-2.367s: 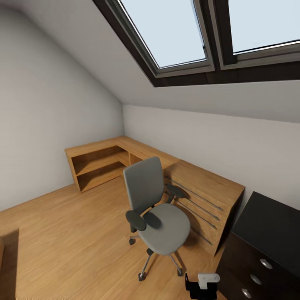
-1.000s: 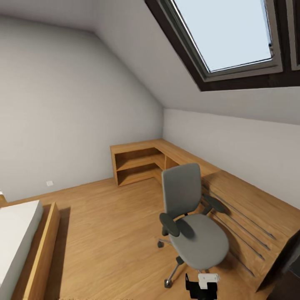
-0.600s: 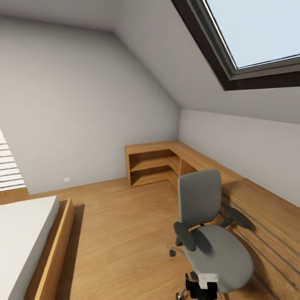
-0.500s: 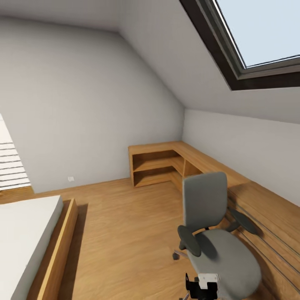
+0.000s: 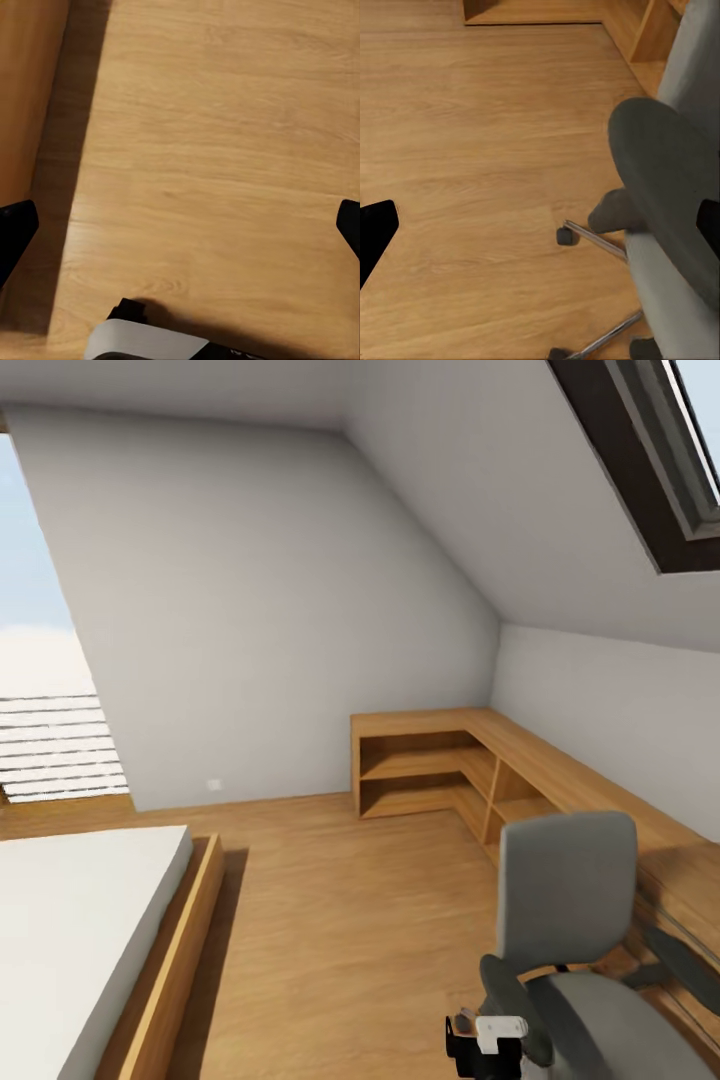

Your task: In the bedroom, organize the workspace by keeping the computer under the desk, ensuring the monitor is on the desk, placing the keyboard on the desk next to the monitor, placing the mouse on the desk next to the keyboard, moving the folder from the swivel chair onto the desk next to the mouse, stacking the notebook on top of the folder with the pen on top of the notebook, and positioning the swivel chair next to the desk.

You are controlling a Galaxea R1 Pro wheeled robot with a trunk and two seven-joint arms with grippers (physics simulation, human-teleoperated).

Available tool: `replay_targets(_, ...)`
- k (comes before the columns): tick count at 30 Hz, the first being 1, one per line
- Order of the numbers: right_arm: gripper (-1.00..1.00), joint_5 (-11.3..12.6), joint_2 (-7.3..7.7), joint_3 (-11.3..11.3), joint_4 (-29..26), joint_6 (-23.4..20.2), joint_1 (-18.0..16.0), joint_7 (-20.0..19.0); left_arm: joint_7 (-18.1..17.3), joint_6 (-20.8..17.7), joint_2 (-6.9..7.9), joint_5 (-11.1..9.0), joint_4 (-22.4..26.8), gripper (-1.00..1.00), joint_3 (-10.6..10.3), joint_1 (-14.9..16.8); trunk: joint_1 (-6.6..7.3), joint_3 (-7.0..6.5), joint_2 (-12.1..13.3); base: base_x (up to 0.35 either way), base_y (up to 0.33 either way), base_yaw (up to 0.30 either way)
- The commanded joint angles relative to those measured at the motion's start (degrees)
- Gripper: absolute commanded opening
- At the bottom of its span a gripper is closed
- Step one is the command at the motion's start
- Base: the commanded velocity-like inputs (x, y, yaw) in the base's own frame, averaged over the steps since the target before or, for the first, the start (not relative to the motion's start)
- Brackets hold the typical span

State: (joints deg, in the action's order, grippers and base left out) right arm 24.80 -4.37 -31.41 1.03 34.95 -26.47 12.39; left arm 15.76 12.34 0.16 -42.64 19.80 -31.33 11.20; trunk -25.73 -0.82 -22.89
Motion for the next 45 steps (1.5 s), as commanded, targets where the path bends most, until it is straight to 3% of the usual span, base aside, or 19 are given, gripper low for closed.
replay_targets(1, 1.0, 0.24, -0.03, -0.49, 0.11, 0.13, -0.03, 0.27, 0.33, 0.24, 0.02, -0.42, -0.02, 1.0, -0.49, 0.05, -0.05, 0.02, -0.03, 0.323, 0.0, 0.287)
replay_targets(11, 1.0, 0.24, 0.04, -0.49, 0.13, 0.04, -0.06, 0.27, 0.33, 0.31, 0.02, -0.42, -0.03, 1.0, -0.49, 0.05, -0.05, 0.02, -0.03, 0.325, 0.0, 0.208)
replay_targets(20, 1.0, 0.24, 0.13, -0.42, 0.19, 0.03, -0.05, 0.23, 0.33, 0.33, 0.05, -0.4, -0.03, 1.0, -0.46, 0.05, -0.05, 0.02, -0.03, 0.32, 0.047, 0.016)
replay_targets(35, 1.0, 0.24, 0.15, -0.41, 0.2, 0.03, -0.05, 0.18, 0.32, 0.4, 0.04, -0.42, -0.03, 1.0, -0.4, 0.05, -0.05, 0.02, -0.03, 0.246, 0.23, 0.001)
replay_targets(45, 1.0, 0.24, 0.15, -0.41, 0.2, 0.03, -0.05, 0.18, 0.29, 0.4, 0.02, -0.34, -0.03, 1.0, -0.49, 0.05, -0.05, 0.02, -0.03, 0.312, 0.035, 0.0)
